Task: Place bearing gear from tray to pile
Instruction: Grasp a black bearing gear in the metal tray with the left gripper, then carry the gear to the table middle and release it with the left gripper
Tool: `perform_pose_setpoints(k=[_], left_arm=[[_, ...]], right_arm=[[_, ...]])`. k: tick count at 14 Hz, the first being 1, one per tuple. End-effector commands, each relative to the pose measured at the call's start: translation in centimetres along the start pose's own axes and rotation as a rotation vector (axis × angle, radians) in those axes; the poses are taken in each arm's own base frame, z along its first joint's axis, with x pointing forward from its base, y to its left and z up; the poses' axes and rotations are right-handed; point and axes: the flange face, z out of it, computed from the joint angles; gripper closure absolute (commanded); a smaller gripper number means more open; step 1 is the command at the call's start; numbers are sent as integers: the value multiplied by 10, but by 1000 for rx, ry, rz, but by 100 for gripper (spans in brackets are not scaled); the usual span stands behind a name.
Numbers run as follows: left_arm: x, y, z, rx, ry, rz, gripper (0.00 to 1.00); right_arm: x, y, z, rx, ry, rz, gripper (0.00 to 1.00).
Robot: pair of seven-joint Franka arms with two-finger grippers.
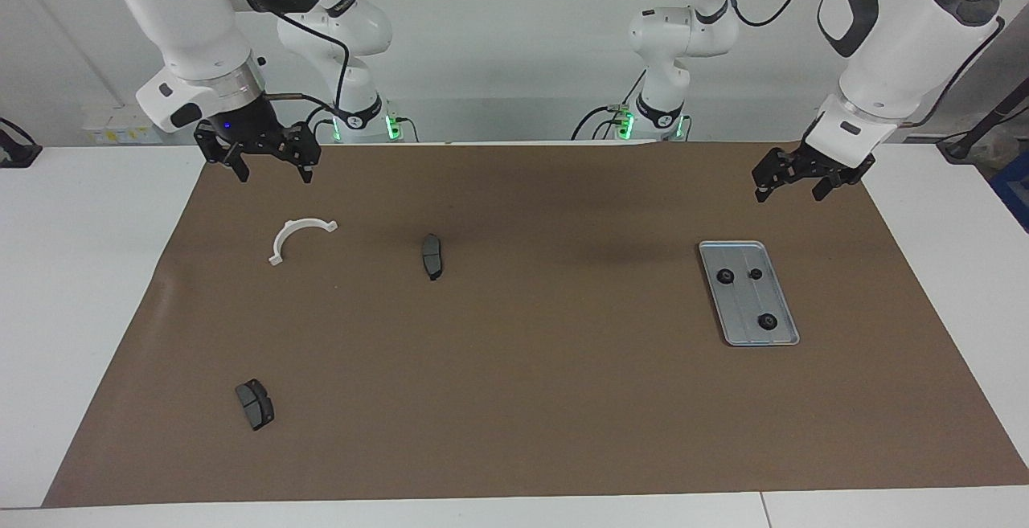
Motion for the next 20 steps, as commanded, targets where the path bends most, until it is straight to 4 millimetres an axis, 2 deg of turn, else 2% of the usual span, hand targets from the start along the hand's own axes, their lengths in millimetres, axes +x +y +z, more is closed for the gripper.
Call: perform_pose_setpoints(k=[1, 3, 5, 7, 11, 14, 15, 17, 20], left_arm=[[-1, -1, -5, -12, 13, -5, 0], [-3, -3, -3, -13, 16, -7, 0], [-6, -11, 15, -15, 45, -20, 0], [-6, -18, 50, -17, 59, -32, 0], [-2, -18, 131, -15, 87, -39, 0], [-8, -20, 175, -13, 124, -46, 0], [-9, -20, 184, -13, 126, -46, 3], [-3, -21, 212, -10, 90, -53, 19], [-8, -22, 233, -9, 77, -57, 31]], right_arm=[[-2, 0, 2, 15, -9, -1, 0], [-2, 0, 2, 15, -9, -1, 0], [-2, 0, 2, 15, -9, -1, 0], [-2, 0, 2, 15, -9, -1, 0], [-2, 0, 1, 15, -7, -1, 0], [-2, 0, 2, 15, -9, -1, 0], [-2, 0, 1, 15, -7, -1, 0], [-2, 0, 2, 15, -9, -1, 0], [-2, 0, 2, 15, -9, -1, 0]])
